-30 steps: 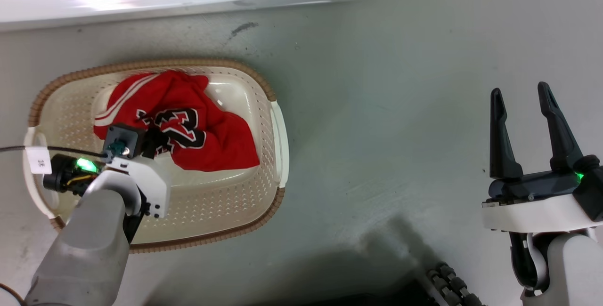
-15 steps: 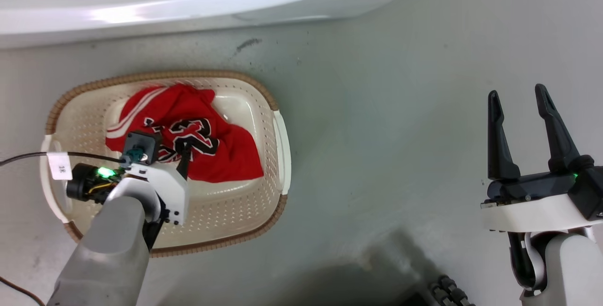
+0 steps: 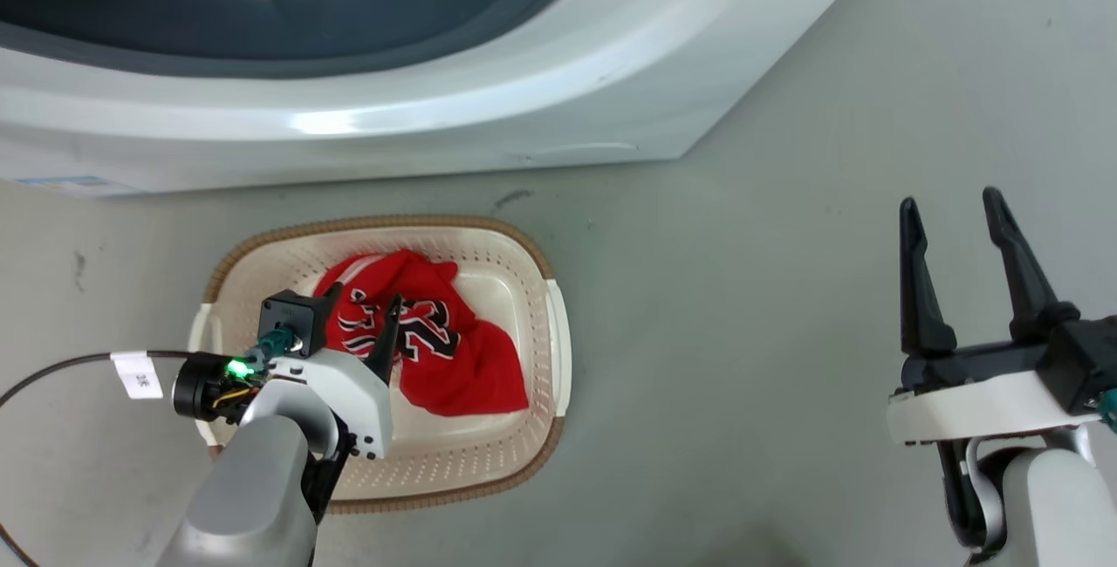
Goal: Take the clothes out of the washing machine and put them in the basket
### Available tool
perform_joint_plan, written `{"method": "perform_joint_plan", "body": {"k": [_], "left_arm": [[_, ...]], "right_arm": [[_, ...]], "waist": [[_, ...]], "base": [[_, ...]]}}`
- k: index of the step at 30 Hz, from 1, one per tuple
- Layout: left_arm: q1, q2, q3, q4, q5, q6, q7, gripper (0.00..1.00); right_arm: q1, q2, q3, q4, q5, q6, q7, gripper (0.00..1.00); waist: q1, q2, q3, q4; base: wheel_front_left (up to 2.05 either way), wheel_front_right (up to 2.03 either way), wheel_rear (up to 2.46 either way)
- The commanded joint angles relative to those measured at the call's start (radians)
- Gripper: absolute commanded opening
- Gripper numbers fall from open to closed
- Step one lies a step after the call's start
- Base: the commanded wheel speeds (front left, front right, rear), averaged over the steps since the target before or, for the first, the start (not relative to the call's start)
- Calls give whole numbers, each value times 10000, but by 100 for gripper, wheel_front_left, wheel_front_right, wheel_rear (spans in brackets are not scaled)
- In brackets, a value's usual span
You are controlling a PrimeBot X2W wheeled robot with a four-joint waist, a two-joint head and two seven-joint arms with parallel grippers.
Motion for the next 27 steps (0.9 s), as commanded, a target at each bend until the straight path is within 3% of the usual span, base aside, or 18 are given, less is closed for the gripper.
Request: {"method": "perform_joint_plan", "body": {"k": [1, 17, 23, 27], "left_arm": [[295, -37, 103, -318, 49, -2, -26, 100], [1713, 388, 839, -3667, 772, -7, -27, 100], [1398, 814, 1173, -4669, 867, -7, -27, 100], [639, 1289, 1029, -4576, 739, -8, -27, 100]], "right_arm": [[150, 4, -11, 127, -51, -7, -22, 100], [508, 4, 135, 592, 270, -7, -21, 100], [544, 4, 258, 582, 468, -7, -20, 100], [454, 5, 370, 551, 660, -7, -20, 100]], "waist": [[0, 0, -571, 208], [0, 0, -1861, -39], [0, 0, -1791, -425], [0, 0, -1494, -769]], "base": [[0, 0, 0], [0, 0, 0], [0, 0, 0], [0, 0, 0]]}}
